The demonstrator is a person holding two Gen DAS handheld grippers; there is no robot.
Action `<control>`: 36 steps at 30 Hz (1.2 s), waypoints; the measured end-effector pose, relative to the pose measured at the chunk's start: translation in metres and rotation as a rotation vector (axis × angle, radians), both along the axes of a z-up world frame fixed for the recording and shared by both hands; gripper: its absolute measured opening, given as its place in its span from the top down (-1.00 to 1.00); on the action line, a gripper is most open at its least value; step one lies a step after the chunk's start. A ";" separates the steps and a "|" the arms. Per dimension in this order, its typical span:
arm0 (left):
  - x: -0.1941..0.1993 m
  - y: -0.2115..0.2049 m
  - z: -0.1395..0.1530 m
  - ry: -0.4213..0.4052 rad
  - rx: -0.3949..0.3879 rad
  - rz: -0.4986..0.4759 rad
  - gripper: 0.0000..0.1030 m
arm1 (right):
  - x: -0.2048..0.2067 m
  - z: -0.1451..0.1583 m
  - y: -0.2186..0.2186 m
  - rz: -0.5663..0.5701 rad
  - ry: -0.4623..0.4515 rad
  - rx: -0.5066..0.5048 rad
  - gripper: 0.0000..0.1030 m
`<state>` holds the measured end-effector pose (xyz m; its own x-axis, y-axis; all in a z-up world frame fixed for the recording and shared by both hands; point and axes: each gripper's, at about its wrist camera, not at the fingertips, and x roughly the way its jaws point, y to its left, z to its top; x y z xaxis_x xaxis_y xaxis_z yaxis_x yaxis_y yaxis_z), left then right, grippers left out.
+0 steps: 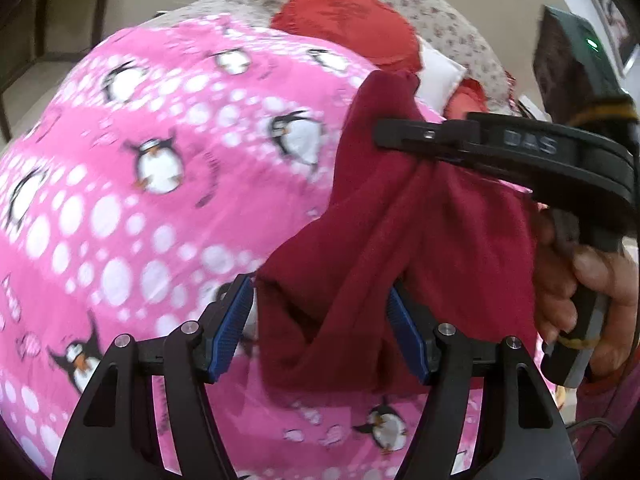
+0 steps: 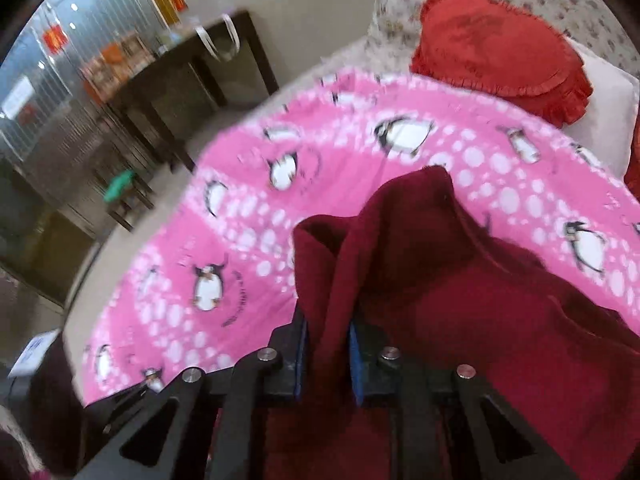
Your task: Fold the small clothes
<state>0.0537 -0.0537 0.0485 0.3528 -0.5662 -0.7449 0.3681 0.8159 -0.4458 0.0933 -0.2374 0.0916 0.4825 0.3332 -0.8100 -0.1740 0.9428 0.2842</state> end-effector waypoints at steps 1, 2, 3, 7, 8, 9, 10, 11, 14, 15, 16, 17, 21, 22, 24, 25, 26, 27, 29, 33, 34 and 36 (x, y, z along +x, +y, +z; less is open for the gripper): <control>-0.001 -0.005 0.002 0.003 0.003 -0.015 -0.31 | -0.006 0.006 -0.004 -0.010 -0.009 0.023 0.70; -0.001 -0.009 0.005 0.006 0.007 -0.031 -0.30 | -0.009 0.009 -0.011 -0.017 -0.017 0.040 0.71; -0.003 -0.014 0.011 -0.003 0.007 -0.045 -0.30 | -0.015 0.013 -0.020 -0.027 -0.027 0.057 0.71; -0.028 -0.036 0.048 -0.085 -0.004 -0.111 0.01 | -0.042 0.033 -0.049 -0.068 -0.075 0.086 0.72; -0.034 -0.040 0.054 -0.100 -0.011 -0.125 0.06 | -0.049 0.039 -0.058 -0.079 -0.088 0.094 0.72; -0.042 -0.050 0.065 -0.122 -0.029 -0.157 0.08 | -0.056 0.046 -0.069 -0.088 -0.101 0.100 0.73; -0.049 -0.057 0.073 -0.137 -0.040 -0.182 0.10 | -0.064 0.054 -0.081 -0.102 -0.117 0.107 0.73; -0.055 -0.065 0.080 -0.151 -0.052 -0.208 0.11 | -0.072 0.060 -0.093 -0.116 -0.130 0.113 0.73; -0.077 -0.101 0.096 -0.165 -0.089 -0.304 0.11 | -0.102 0.072 -0.126 -0.153 -0.167 0.114 0.74; -0.086 -0.115 0.099 -0.159 -0.098 -0.344 0.11 | -0.114 0.074 -0.139 -0.174 -0.176 0.114 0.75; -0.093 -0.123 0.099 -0.151 -0.103 -0.370 0.11 | -0.128 0.071 -0.156 -0.204 -0.176 0.122 0.75; -0.101 -0.138 0.095 -0.142 -0.100 -0.406 0.11 | -0.139 0.066 -0.171 -0.236 -0.169 0.125 0.75; -0.122 -0.183 0.071 -0.084 -0.070 -0.488 0.11 | -0.168 0.029 -0.220 -0.365 -0.095 0.141 0.75; -0.125 -0.190 0.063 -0.056 -0.069 -0.505 0.11 | -0.172 0.017 -0.228 -0.392 -0.075 0.124 0.75; -0.129 -0.201 0.051 -0.019 -0.038 -0.516 0.11 | -0.175 -0.004 -0.236 -0.425 -0.038 0.121 0.75; -0.131 -0.201 0.051 -0.029 -0.023 -0.511 0.11 | -0.176 -0.009 -0.239 -0.432 -0.035 0.138 0.75; -0.134 -0.199 0.054 -0.043 -0.020 -0.509 0.11 | -0.177 -0.011 -0.242 -0.437 -0.039 0.151 0.75; -0.137 -0.195 0.061 -0.070 -0.014 -0.507 0.11 | -0.180 -0.010 -0.243 -0.442 -0.049 0.172 0.75; -0.137 -0.188 0.072 -0.100 -0.003 -0.498 0.11 | -0.187 -0.004 -0.246 -0.443 -0.080 0.215 0.72; -0.124 -0.161 0.089 -0.169 0.010 -0.444 0.04 | -0.191 0.007 -0.248 -0.438 -0.129 0.287 -0.20; -0.122 -0.155 0.089 -0.177 0.016 -0.428 0.01 | -0.182 0.005 -0.243 -0.440 -0.120 0.295 -0.20; -0.110 -0.141 0.083 -0.177 0.035 -0.392 0.01 | -0.171 0.004 -0.238 -0.431 -0.094 0.287 -0.20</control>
<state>-0.0566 -0.1948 0.1317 0.2399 -0.6581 -0.7137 0.7219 0.6125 -0.3220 -0.0776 -0.4757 0.0954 0.6909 0.2904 -0.6620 0.1754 0.8210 0.5432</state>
